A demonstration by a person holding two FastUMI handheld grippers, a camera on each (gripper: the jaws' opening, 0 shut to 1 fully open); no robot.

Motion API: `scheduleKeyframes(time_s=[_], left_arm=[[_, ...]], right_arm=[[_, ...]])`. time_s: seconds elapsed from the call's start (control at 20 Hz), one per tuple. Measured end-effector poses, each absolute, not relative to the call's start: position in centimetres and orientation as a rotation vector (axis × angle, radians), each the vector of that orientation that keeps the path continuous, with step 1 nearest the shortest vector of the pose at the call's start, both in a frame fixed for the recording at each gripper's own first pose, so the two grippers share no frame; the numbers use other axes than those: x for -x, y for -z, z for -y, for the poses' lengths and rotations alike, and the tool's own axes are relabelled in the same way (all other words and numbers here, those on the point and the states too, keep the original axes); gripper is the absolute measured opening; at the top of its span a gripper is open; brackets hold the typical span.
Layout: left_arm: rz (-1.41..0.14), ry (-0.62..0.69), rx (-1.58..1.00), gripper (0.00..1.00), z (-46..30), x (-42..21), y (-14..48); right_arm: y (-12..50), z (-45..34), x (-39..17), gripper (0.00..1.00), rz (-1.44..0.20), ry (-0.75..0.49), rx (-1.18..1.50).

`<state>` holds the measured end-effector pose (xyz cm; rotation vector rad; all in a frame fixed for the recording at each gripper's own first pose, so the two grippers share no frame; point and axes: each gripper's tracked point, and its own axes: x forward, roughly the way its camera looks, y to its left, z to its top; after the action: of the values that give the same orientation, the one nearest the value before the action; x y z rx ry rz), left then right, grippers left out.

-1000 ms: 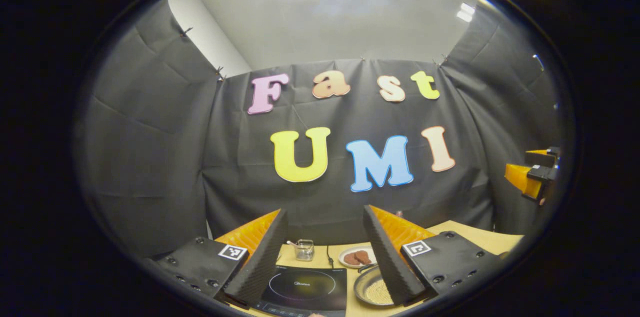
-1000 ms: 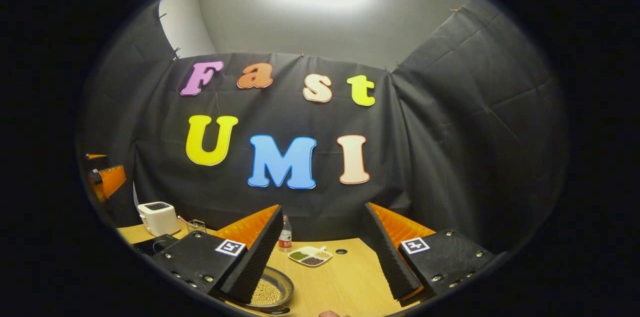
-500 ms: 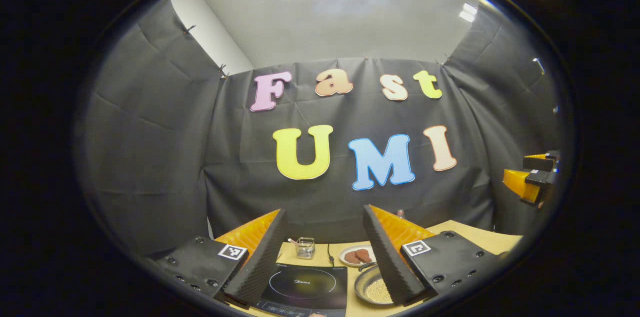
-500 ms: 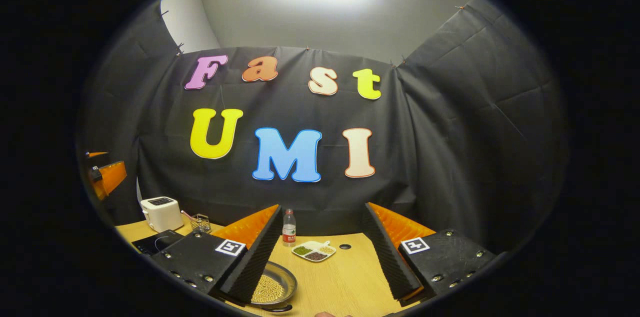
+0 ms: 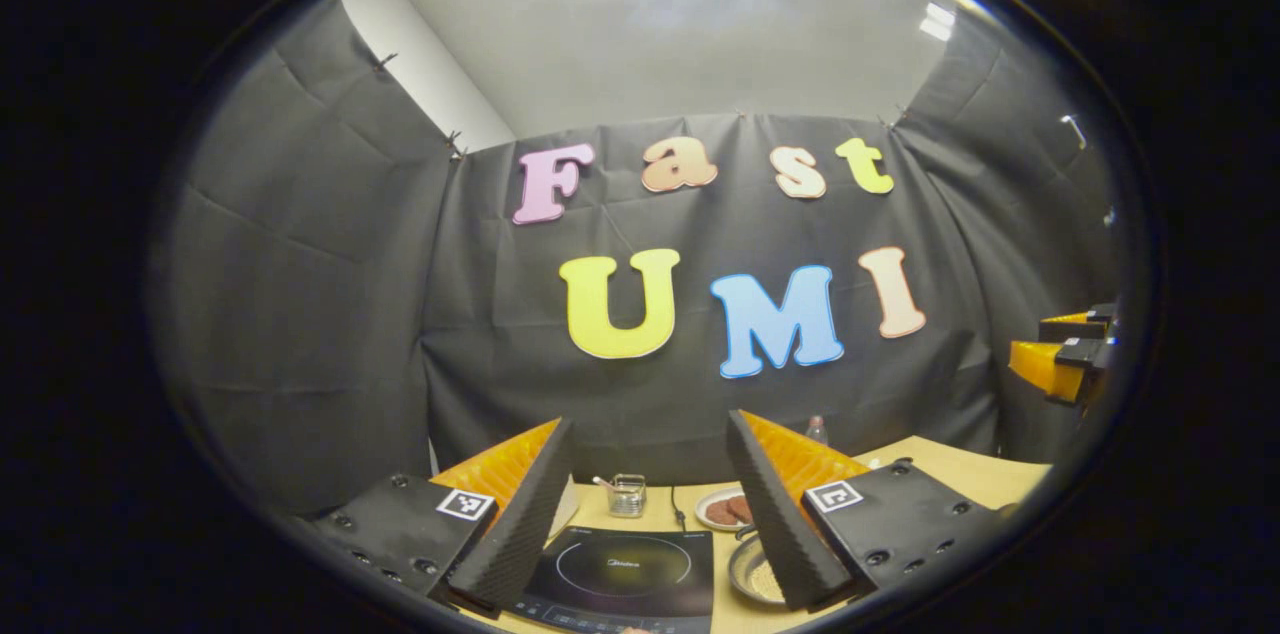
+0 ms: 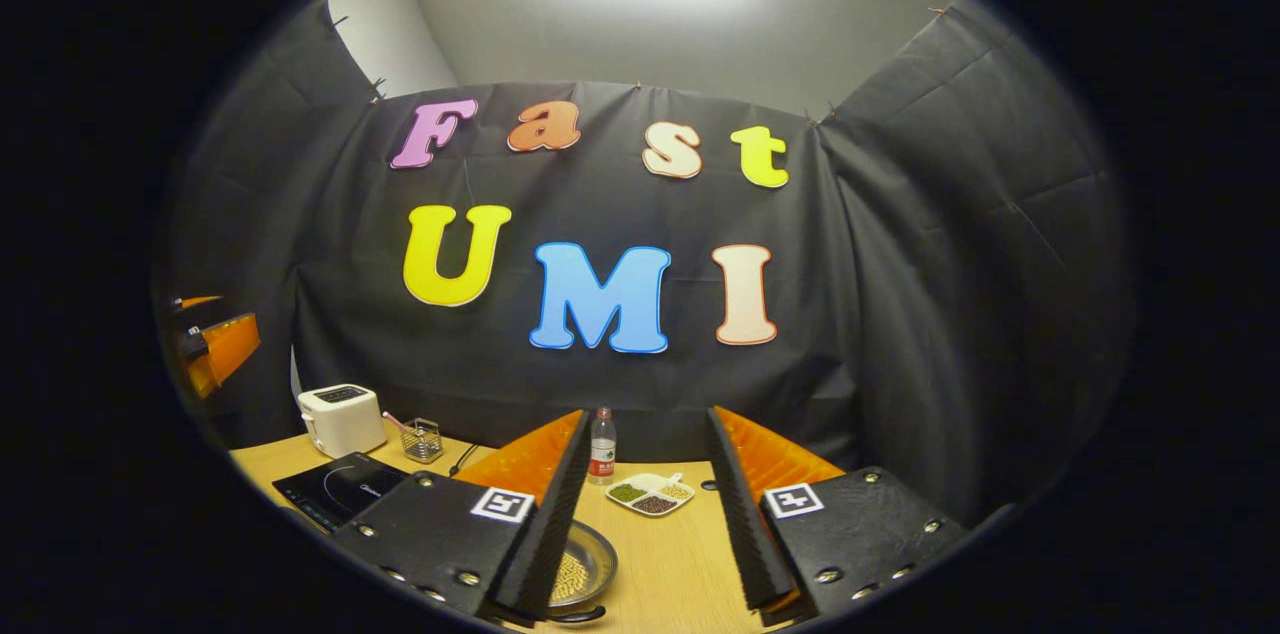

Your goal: First push the handle of the pot to place it horizontally, then grasp the pot with both hands and set it on the induction cooktop.

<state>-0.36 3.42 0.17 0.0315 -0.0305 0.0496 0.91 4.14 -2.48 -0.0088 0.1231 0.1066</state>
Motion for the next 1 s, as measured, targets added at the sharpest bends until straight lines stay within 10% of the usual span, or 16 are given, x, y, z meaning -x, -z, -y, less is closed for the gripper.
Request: scheduleKeyframes(time_s=[0.2, 0.35, 1.0], left_arm=[[0.024, -0.072, -0.027, 1.00, -5.3, 0.7, 0.3], [0.022, -0.084, -0.037, 1.00, -6.9, 0.9, 0.5], [0.047, -0.116, -0.033, 0.98, -14.0, 3.9, 0.2]], right_arm=[[3.0, -6.1, -0.4, 0.44, -0.163, -0.146, -0.020], [3.1, -7.8, -0.6, 0.06, -0.170, -0.177, -0.051], [11.7, -16.7, 4.5, 0.01, -0.425, -0.422, 0.038]])
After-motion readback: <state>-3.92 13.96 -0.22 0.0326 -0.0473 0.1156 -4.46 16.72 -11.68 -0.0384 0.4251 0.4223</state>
